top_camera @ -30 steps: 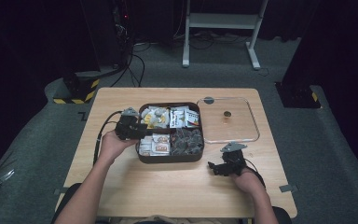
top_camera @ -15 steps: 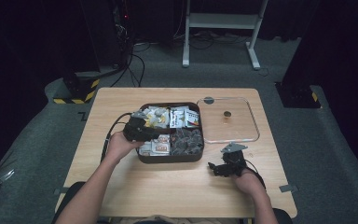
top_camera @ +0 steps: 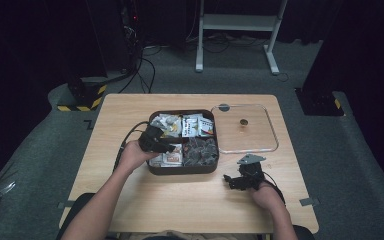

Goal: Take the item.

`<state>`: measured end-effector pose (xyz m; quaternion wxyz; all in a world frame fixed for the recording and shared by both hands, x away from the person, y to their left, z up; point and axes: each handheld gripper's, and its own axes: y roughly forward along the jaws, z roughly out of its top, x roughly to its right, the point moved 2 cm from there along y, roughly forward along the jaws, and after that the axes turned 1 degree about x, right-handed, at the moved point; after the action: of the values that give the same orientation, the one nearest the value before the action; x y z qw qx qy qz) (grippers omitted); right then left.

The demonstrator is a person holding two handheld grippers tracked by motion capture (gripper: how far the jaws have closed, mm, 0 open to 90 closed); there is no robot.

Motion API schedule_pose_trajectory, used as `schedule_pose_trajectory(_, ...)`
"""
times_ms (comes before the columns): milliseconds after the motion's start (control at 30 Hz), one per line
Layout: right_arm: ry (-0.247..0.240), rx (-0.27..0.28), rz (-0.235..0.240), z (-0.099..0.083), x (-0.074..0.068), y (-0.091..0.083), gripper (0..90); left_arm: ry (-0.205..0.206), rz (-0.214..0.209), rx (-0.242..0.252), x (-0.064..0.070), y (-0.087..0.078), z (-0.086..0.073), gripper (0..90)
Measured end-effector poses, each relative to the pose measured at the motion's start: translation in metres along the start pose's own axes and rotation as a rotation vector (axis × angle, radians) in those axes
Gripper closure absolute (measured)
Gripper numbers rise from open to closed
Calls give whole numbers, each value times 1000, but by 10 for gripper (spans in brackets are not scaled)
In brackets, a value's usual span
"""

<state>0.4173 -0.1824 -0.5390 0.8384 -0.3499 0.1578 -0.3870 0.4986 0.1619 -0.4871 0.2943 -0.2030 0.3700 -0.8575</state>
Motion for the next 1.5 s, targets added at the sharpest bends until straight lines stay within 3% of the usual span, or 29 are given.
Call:
schedule_pose_trajectory(333,-3,-1,-1,0,0,0,79,-10,-23,-26,-1,4,0,638)
schedule_pose_trajectory(433,-1,-1,-2,0,0,0,79,-10,-45,-23,-2,4,-1,695)
schedule_pose_trajectory(600,0,0,-2,0,-1,0,79,1,-42,-26,-1,3,0,768)
schedule_pose_trajectory(900,0,0,-2,0,-1,-1,79,-37,-45,-28,-2,-1,1,833)
schedule_pose_trajectory(1500,0,0,-2,0,-1,-1,79,-46,-47,3,-2,-16,5,843)
